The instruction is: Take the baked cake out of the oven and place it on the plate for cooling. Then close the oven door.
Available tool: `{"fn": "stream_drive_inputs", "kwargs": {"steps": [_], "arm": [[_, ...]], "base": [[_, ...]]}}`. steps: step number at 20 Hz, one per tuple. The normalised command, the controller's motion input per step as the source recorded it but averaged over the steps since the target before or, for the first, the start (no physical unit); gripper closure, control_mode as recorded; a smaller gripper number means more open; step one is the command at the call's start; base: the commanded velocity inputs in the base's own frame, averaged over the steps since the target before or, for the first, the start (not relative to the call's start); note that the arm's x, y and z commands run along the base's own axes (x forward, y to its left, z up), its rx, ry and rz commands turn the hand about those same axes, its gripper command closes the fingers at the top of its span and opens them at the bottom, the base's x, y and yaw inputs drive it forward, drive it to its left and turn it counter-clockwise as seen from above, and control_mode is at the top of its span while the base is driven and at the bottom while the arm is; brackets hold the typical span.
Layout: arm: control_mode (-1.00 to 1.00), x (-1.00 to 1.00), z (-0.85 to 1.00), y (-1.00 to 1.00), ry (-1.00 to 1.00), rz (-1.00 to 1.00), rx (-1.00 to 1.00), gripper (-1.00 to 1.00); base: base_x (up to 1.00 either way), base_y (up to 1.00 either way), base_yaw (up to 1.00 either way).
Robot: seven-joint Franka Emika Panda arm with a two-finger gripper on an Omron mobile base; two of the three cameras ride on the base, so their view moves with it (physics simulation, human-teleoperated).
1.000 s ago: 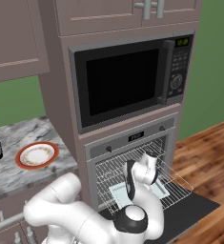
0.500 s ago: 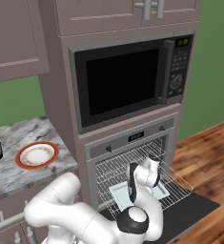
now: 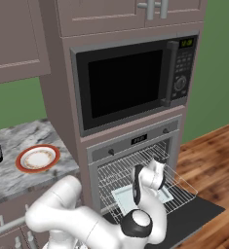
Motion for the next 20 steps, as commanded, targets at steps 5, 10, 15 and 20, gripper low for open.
{"fn": "stream_drive_inputs", "kwargs": {"steps": [5,10,15,20], "arm": [[-1.00,0.10,-0.09,0.00,0.00,0.00,0.00,-1.00],[-1.00,0.15,-0.20,0.00,0.00,0.00,0.00,-1.00],[-1.00,0.20,-0.21,0.00,0.00,0.00,0.00,-1.00],[-1.00,0.16,-0.14,0.00,0.00,0.00,0.00,-1.00]], "base": [[0.00,0.00,0.00],[0.00,0.00,0.00],[0.00,0.00,0.00],[0.00,0.00,0.00]]}}
